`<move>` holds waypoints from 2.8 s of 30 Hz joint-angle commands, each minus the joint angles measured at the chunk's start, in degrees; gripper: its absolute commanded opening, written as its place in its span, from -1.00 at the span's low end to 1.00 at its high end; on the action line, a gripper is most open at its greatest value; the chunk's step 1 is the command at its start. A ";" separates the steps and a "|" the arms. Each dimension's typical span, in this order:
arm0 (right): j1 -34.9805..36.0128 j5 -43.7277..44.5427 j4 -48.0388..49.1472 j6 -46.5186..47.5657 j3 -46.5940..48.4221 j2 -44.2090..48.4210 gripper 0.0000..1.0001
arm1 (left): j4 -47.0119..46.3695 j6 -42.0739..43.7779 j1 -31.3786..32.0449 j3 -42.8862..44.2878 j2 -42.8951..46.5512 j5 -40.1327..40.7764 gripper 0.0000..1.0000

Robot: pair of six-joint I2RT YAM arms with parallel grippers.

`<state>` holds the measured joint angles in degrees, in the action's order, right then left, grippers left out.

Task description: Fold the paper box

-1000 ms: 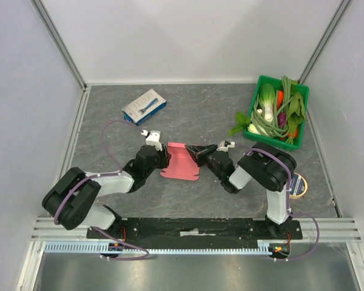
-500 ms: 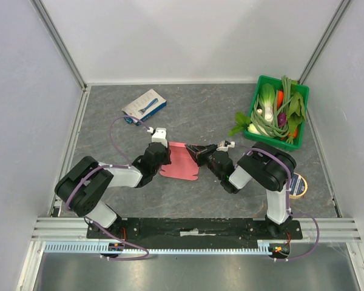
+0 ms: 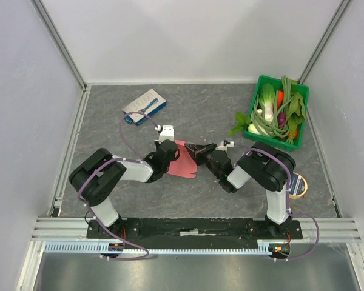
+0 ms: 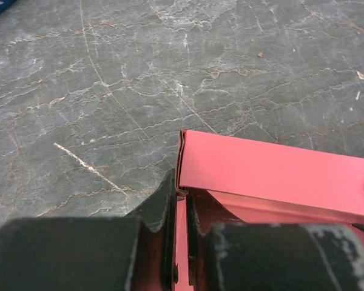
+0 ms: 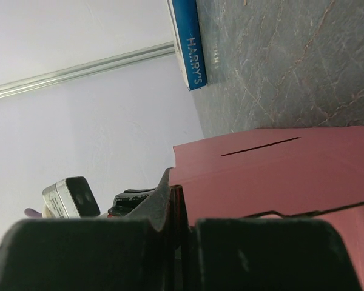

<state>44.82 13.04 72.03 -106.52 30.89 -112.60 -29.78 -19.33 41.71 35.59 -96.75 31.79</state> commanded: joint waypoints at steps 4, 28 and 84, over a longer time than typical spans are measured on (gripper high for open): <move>2.29 1.20 -6.20 0.87 0.39 -0.08 -1.00 | 4.47 -4.39 2.49 3.78 -3.97 12.68 -0.96; -2.89 -8.29 -9.35 15.10 0.74 2.64 -0.81 | 32.67 -15.38 -14.09 -6.44 46.39 -33.09 0.34; -4.39 -8.73 -80.91 75.41 29.48 25.59 0.10 | 27.41 -4.84 -19.13 12.31 11.32 -47.09 0.06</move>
<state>40.56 -1.32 -2.79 -30.41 56.75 -85.38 0.43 -24.58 22.37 49.08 -88.16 -14.17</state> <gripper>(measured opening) 0.550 0.526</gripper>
